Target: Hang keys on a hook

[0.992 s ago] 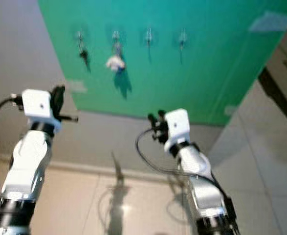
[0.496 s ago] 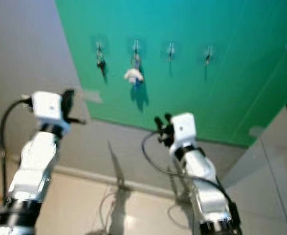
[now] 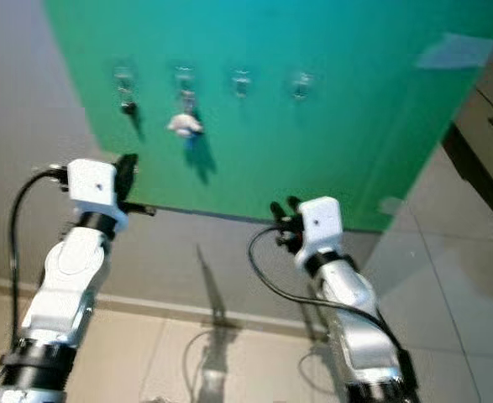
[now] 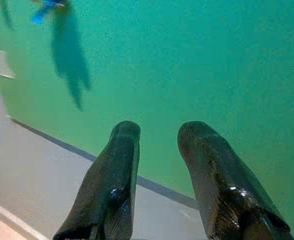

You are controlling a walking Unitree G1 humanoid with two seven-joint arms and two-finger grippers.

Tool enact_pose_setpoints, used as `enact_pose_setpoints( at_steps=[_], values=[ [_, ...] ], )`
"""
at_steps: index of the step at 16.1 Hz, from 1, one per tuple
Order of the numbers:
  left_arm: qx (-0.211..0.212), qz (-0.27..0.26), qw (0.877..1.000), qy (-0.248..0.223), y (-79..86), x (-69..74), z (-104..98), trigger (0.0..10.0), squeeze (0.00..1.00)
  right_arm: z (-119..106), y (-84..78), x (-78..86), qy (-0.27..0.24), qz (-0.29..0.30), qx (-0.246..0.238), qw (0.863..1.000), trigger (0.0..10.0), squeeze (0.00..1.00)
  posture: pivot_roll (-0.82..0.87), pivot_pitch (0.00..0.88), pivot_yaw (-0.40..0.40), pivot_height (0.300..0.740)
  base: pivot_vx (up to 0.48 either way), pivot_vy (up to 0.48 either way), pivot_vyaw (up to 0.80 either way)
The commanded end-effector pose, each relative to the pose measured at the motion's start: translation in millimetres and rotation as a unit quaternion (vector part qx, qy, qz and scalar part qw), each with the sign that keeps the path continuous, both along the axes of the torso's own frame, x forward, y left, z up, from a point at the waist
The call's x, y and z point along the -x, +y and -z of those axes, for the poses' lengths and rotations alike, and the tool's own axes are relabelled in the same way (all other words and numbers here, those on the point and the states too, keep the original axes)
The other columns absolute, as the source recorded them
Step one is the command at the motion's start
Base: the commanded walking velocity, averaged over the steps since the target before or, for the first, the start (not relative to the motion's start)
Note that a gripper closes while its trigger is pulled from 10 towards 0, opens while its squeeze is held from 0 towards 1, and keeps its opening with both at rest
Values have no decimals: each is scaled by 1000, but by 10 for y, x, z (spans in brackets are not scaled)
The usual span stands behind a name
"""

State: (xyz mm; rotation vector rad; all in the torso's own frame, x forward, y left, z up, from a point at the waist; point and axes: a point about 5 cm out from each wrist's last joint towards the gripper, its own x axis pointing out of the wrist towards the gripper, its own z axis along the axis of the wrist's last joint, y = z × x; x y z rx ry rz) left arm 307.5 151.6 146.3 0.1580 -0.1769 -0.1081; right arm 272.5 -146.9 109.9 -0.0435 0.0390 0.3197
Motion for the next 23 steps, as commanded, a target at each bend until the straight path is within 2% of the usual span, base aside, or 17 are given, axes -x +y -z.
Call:
enact_pose_setpoints(
  at_steps=[1, 5, 6, 7, 10, 12, 13, 14, 15, 16, 17, 18, 19, 21, 22, 23],
  values=[
    [-11, -8, 1000, 0, 59, -4, -11, 10000, 0, -68, 33, -10, -13, 1, -4, 1000, 10000, 0, -80, 0, 17, 740, 0, -349, 0],
    [-5, -10, 1000, 1, 68, -57, -12, 10000, 0, -83, 28, -2, -16, 14, -4, 1000, 10000, 0, -109, 0, 40, 740, 0, -253, 0],
    [7, -8, 1000, 7, 52, -95, -5, 10000, 0, -90, -3, 9, -18, 20, -4, 1000, 10000, 0, -114, 0, 43, 740, 0, 0, 0],
    [-1, 6, 1000, 2, 12, -126, -44, 10000, 0, -85, -44, 30, -18, 30, -7, 999, 10000, 0, -114, 0, 45, 740, 0, 0, 0],
    [-11, 13, 1000, -26, 15, -178, -138, 10000, 0, -59, -44, 66, -17, 31, -17, 999, 10000, 0, -110, 0, 43, 740, 0, 0, 0],
    [-18, 16, 999, -45, 10, -311, -241, 10000, 0, -66, -56, 97, -18, 26, -28, 999, 10000, 0, -104, 0, 33, 740, 0, 0, 0],
    [-13, 26, 998, -56, -19, -346, -298, 10000, 0, -66, -67, 91, -18, 26, -31, 999, 10000, 0, -98, 0, 25, 740, 0, 0, 0],
    [14, 50, 996, -74, -74, -376, -386, 10000, 0, -59, -74, 83, -18, 26, -32, 999, 10000, 0, -100, 0, 26, 740, 0, 0, 0],
    [127, 129, 979, -89, -196, -352, -550, 10000, 0, -80, -52, 73, -23, 23, -35, 999, 10000, 0, -106, 0, 28, 740, 0, 0, 0],
    [244, 241, 934, -100, -339, -249, -709, 10000, 0, -114, -35, 63, -30, 22, -40, 999, 10000, 0, -111, 0, 28, 740, 0, 0, 0],
    [305, 313, 892, -116, -416, -162, -808, 10000, 0, -132, -32, 59, -33, 24, -44, 998, 10000, 0, -110, 0, 26, 740, 0, 0, 0],
    [353, 335, 864, -126, -416, -137, -851, 10000, 0, -128, -24, 63, -32, 23, -45, 998, 10000, 0, -111, 0, 25, 740, 0, 0, 0],
    [372, 347, 851, -131, -414, -125, -861, 10000, 0, -122, -16, 68, -32, 22, -45, 998, 10000, 0, -111, 0, 25, 740, 0, 0, 0],
    [404, 407, 809, -127, -421, -80, -885, 10000, 0, -127, 10, 67, -34, 18, -48, 998, 10000, 0, -110, 0, 27, 740, 0, 0, 0],
    [412, 429, 794, -121, -392, -79, -898, 10000, 0, -141, 18, 49, -37, 18, -50, 998, 10000, 0, -107, 0, 28, 740, 0, 0, 0],
    [417, 431, 791, -118, -372, -96, -902, 10000, 0, -145, 24, 40, -38, 18, -50, 998, 10000, 0, -107, 0, 33, 740, 0, 0, 0]
  ],
)
